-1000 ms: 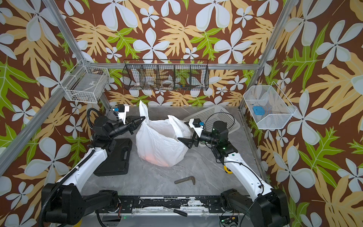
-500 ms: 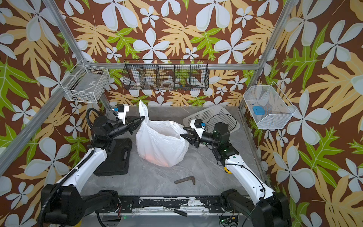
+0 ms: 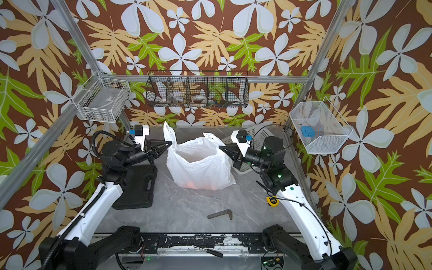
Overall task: Place the oranges into plastic bags & tie knots
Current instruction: Tie the plastic bag at the center of the board.
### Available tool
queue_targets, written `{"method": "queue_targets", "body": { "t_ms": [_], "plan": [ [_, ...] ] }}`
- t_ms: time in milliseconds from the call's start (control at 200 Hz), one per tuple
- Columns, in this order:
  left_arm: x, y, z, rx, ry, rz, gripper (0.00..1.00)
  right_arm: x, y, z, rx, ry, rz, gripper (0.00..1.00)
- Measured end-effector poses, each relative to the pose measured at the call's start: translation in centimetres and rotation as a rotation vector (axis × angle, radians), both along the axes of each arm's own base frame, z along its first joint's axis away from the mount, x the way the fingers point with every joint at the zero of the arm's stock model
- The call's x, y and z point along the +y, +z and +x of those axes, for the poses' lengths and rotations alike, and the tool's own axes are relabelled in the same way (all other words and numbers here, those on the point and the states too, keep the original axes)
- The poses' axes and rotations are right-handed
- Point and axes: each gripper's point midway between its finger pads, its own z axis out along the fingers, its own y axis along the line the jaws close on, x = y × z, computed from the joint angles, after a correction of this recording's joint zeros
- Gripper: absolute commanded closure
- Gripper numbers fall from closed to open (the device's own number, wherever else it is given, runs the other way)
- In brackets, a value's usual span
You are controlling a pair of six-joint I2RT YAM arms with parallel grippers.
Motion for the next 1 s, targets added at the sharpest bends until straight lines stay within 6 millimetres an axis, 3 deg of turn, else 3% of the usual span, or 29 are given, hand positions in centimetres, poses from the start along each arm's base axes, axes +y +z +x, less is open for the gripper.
{"method": "queue_targets", "body": {
  "t_ms": [130,375,566,906,1001],
  "plan": [
    [-1.4,0.4,-2.5,-0.103,-0.042,0.1,1.0,0.4,0.1,-0.4,0.114,-0.016,-0.066,1.0],
    [-3.3,-3.5,-3.3,-0.095,-0.057,0.247,1.0,2.0,-4.2,-0.6,0.381,-0.03,-0.164,1.0],
    [-3.7,-6.2,-1.2,-0.036,0.065,0.262,1.0,4.8,-7.9,0.1,0.526,-0.066,-0.143,1.0],
    [-5.3,-7.4,-1.2,-0.025,0.011,0.226,1.0,9.1,-10.9,2.7,0.618,-0.094,-0.083,1.0],
    [-5.4,-7.5,-1.0,-0.023,0.014,0.228,0.79,9.7,-11.0,2.9,0.621,-0.071,-0.092,1.0]
  ]
}}
